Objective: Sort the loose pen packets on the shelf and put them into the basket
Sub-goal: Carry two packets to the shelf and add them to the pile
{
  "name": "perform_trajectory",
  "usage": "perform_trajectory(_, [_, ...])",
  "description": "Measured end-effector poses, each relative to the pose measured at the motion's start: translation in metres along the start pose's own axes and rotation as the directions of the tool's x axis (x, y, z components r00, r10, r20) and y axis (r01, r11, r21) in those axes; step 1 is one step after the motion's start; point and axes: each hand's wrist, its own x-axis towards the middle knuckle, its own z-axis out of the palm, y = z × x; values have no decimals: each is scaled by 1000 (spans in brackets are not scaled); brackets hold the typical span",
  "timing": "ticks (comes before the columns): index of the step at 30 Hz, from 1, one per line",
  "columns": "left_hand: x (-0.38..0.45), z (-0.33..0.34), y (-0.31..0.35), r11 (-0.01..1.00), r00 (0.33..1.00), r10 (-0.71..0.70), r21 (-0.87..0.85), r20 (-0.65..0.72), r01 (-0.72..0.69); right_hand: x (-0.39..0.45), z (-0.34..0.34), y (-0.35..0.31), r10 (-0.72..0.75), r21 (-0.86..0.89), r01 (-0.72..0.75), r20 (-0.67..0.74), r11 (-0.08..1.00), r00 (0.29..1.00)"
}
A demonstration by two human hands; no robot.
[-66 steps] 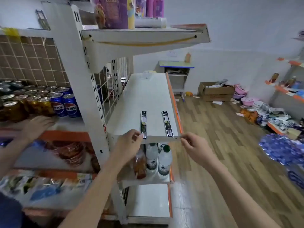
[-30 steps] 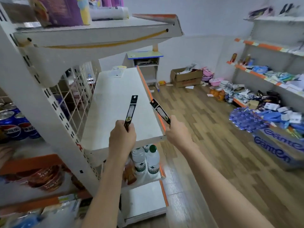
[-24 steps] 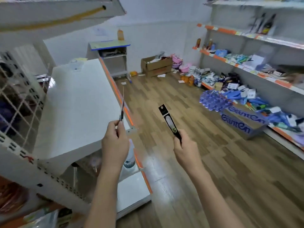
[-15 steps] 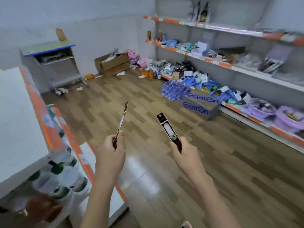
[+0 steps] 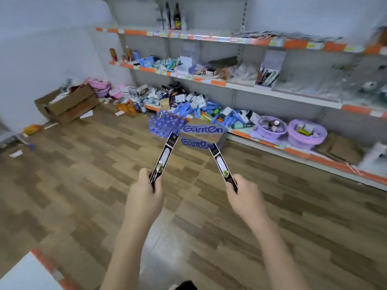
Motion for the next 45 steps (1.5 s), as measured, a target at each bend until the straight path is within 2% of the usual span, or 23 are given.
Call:
perform_trajectory(6, [111, 64, 55, 995, 997, 65, -79, 42, -61, 110, -23, 22, 64, 0, -64, -104, 998, 993])
perform_trajectory(11, [223, 110, 117, 976, 973, 193, -124, 124, -178, 219, -58, 23, 102, -21, -111, -246, 994, 964])
perform_trajectory(15, [315, 159, 178, 937, 917, 344, -135, 200, -322, 289, -94, 38, 148, -22, -170, -388, 985, 910])
perform_trajectory(18, [352, 208, 217, 906, 857, 423, -158, 294, -393, 320, -114, 66, 244, -60, -302, -454, 951, 857])
perform_trajectory(21, [370, 263, 246, 895, 817, 447, -184, 365, -407, 354, -126, 97, 316, -45, -384, -483, 922, 817])
perform_trajectory(27, [426, 364, 302, 881, 775, 454, -94, 439, -463, 442, -163, 157, 330, -47, -416, -531, 908, 780])
perform_trajectory(30, [461, 401, 348, 893, 780, 437, -110, 448, -437, 495, -198, 186, 327, -38, -399, -508, 916, 797])
perform_trajectory(36, [520, 463, 427, 911, 854, 410, -195, 321, -364, 625, -267, 232, 262, -97, -360, -517, 928, 815])
perform_trajectory(45, [628, 566, 487, 934, 899, 350, -172, 262, -314, 780, -289, 281, 254, -86, -332, -479, 939, 840])
